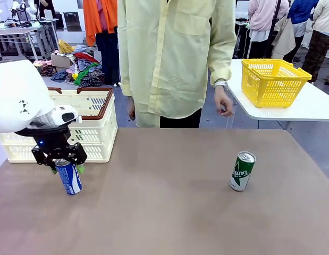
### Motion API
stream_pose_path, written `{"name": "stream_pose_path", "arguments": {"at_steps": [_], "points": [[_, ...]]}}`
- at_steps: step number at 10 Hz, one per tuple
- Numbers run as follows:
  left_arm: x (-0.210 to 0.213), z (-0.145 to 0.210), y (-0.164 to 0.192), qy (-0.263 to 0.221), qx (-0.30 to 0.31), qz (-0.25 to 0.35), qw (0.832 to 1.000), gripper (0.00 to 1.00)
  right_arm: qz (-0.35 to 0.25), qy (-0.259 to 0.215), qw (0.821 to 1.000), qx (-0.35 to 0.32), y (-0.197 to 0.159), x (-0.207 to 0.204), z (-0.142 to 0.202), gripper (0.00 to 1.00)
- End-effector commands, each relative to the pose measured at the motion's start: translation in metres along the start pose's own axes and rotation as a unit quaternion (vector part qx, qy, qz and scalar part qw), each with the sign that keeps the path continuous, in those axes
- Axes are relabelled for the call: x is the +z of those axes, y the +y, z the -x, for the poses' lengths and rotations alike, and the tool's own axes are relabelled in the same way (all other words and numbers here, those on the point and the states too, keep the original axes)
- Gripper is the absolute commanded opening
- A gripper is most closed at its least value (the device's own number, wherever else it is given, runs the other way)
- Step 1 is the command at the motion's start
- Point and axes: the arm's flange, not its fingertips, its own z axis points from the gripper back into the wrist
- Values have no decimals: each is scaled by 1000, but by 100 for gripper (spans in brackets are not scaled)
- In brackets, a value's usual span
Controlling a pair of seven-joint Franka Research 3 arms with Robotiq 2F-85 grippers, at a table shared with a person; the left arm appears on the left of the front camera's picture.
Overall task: Place the drinks into the Shopping basket.
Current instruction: Pick up one drink and place it into the Shopping basket.
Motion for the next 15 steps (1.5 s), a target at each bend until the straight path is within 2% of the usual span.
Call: {"name": "stream_pose_path", "arguments": {"at_steps": [1,2,6,7,8,9,10,11,12,13,15], "points": [[2,-5,-5,10,10,-15,1000,4,-11,-1,1000,7,1,1,-1,100],[0,-6,-5,11,8,-16,1000,0,-11,-1,1000,7,1,1,-1,100],[-1,-8,-6,15,3,-29,999,0,-11,-1,1000,7,1,1,-1,100],[12,-7,-6,10,-5,-23,1000,0,-11,-1,1000,7,1,1,-1,100],[45,-4,-4,-17,-8,-19,1000,0,-11,-1,1000,7,1,1,-1,100],[89,-2,-5,-21,-30,7,999,0,-11,-1,1000,7,1,1,-1,100],[132,-6,-5,-23,-18,10,1000,0,-11,-1,1000,7,1,1,-1,100],[175,-15,-7,-17,-45,56,997,0,-11,-1,1000,7,1,1,-1,100],[218,-32,-6,-62,-7,50,997,0,-11,-1,1000,7,1,1,-1,100],[245,-51,-2,-77,-29,84,993,0,-11,-1,1000,7,1,1,-1,100],[261,-95,11,-169,16,49,984,0,-11,-1,1000,7,1,1,-1,100]]}}
